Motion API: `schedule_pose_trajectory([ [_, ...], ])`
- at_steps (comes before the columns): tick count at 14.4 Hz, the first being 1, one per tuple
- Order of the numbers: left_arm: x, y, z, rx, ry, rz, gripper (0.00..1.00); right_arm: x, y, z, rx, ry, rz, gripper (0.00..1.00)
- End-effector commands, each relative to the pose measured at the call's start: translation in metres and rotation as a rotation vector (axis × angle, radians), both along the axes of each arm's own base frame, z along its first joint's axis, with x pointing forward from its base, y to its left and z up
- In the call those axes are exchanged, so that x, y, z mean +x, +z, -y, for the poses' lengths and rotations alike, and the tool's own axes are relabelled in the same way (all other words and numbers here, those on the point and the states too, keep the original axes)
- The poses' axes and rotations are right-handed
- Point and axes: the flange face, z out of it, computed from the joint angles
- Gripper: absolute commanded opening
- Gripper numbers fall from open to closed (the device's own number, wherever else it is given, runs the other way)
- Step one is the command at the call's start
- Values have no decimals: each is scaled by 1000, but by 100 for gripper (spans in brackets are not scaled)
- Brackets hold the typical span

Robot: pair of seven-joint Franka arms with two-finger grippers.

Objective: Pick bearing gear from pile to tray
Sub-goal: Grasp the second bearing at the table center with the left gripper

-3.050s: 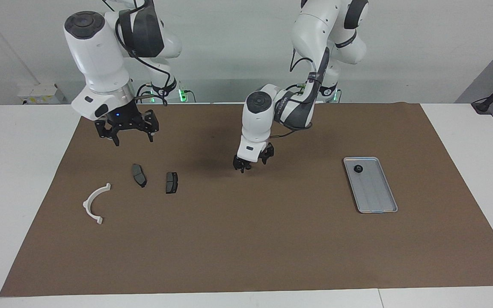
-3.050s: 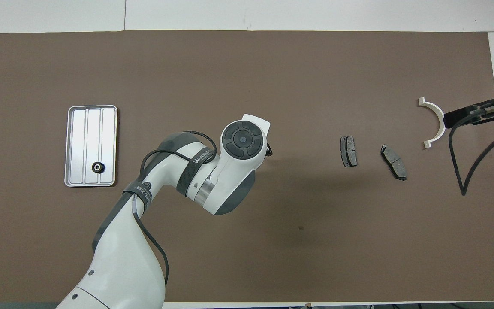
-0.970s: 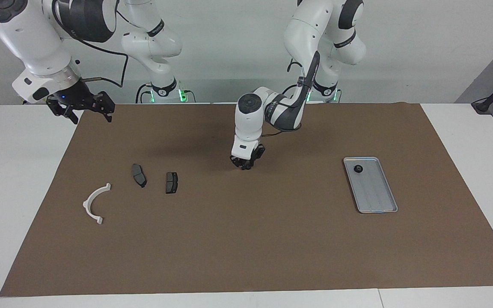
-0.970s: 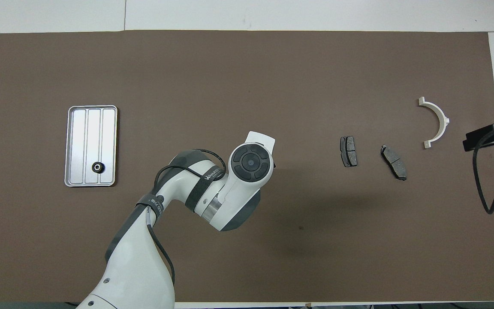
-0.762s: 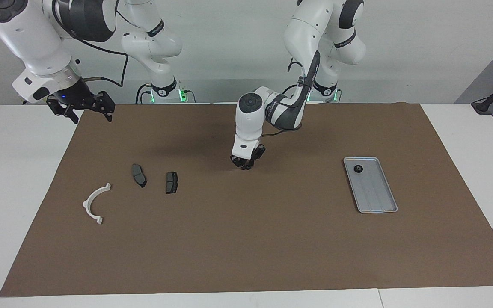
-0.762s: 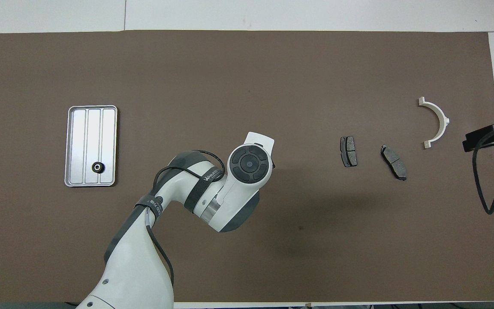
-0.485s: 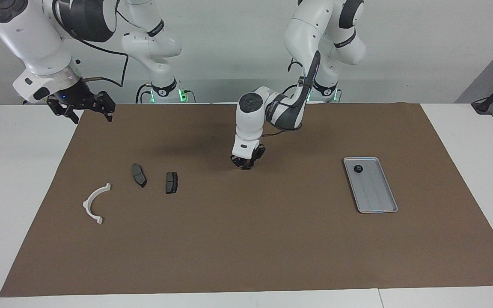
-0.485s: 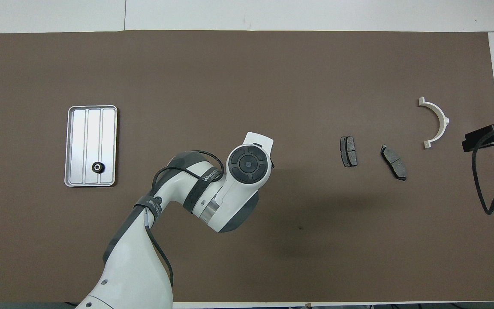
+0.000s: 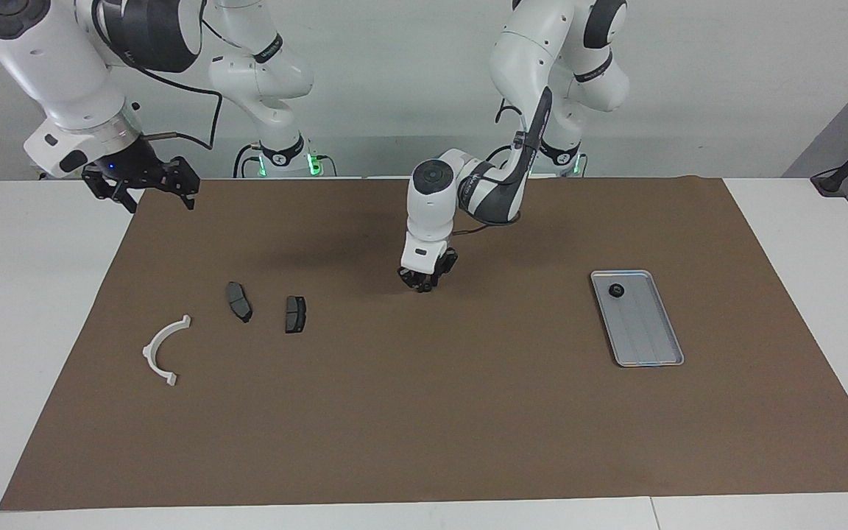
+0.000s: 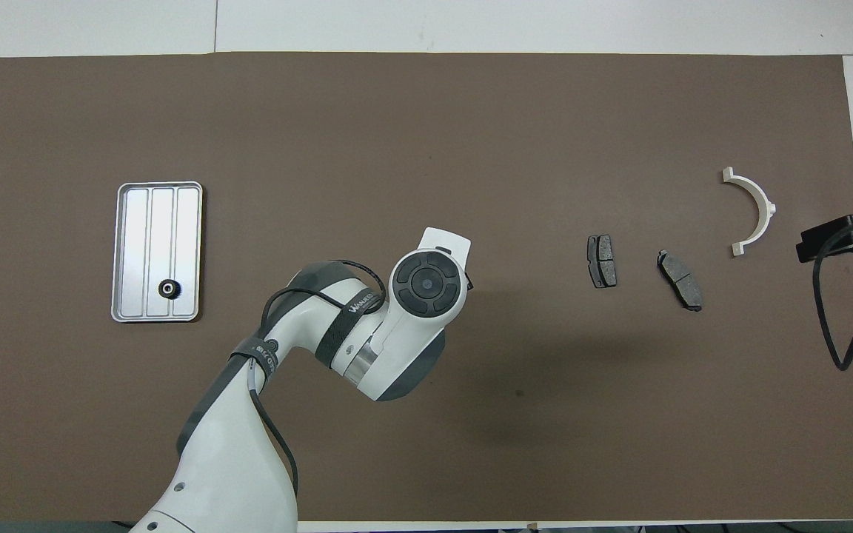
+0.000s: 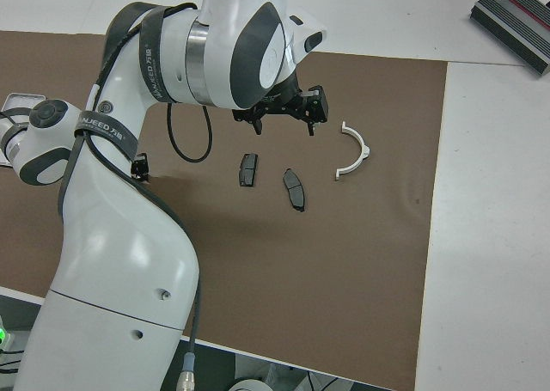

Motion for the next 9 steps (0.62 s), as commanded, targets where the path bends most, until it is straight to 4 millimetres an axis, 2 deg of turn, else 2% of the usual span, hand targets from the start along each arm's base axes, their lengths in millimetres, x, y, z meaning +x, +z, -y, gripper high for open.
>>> schedule_pose_trajectory([
  [1, 2, -7, -15, 6, 19, 19, 19, -9, 1, -1, 22, -16, -2, 100],
  [3, 2, -8, -15, 7, 19, 18, 0, -9, 0, -1, 22, -17, -2, 100],
  [7, 3, -6, -16, 13, 21, 15, 0, -8, 0, -4, 22, -11, 1, 100],
  [9, 11, -3, -24, 33, 45, 5, 0, -7, 1, -4, 21, -12, 6, 100],
])
